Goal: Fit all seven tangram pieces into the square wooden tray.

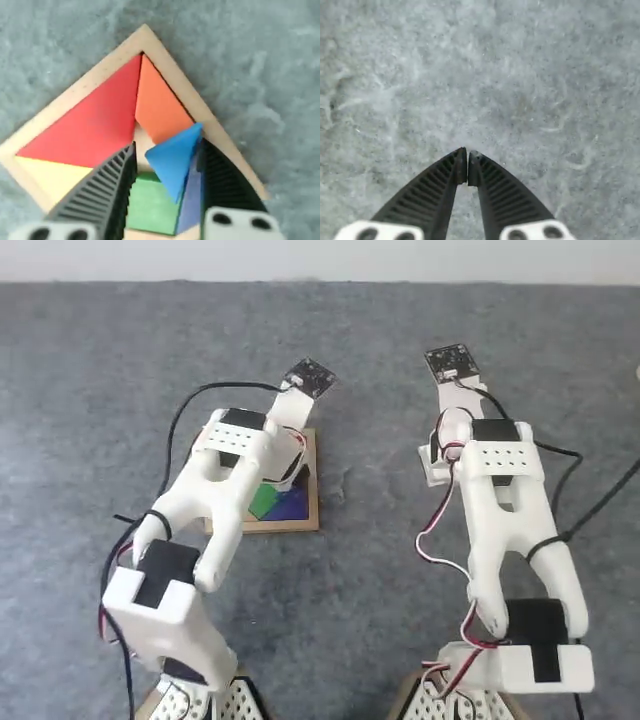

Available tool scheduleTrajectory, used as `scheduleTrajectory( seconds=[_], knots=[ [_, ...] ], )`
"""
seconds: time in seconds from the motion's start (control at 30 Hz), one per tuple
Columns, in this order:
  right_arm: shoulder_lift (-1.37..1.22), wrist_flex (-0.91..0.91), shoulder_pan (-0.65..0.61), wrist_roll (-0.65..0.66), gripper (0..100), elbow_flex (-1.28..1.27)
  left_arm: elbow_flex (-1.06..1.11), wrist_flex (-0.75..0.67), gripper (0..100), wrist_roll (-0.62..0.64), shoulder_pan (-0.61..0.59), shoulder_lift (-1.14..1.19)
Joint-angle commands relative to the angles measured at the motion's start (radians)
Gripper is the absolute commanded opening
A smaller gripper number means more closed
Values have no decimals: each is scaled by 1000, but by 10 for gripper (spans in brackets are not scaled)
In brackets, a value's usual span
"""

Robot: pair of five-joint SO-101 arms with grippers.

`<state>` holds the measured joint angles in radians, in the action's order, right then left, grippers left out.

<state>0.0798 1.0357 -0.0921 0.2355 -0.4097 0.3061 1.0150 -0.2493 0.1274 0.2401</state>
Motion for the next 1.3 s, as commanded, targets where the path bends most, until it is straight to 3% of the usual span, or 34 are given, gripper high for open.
scheduleTrajectory(
  seconds=[0.0, 0.13, 0.4, 0.57, 0.8, 0.97, 1.13, 1.27],
  knots=[
    [24, -13, 7, -11, 8, 5, -50, -20, 187, 160, -11, -21],
    [24, -13, 7, -11, 8, 5, -64, -21, 187, 276, -9, -20],
    [24, -24, 5, -11, 8, -12, -64, 8, 187, 348, -12, -20],
    [24, -25, 5, -11, 8, -12, -62, 43, 187, 557, -14, -17],
    [24, -25, 5, -11, 8, -12, -128, 146, 187, 571, -8, -21],
    [24, -25, 7, -9, 9, -12, -246, 292, 187, 258, 14, -21],
    [24, -27, 7, -9, 9, -17, -236, 293, 187, -55, 32, 28],
    [24, -27, 5, -11, 9, -17, -237, 301, 118, -163, 80, 100]
  ],
)
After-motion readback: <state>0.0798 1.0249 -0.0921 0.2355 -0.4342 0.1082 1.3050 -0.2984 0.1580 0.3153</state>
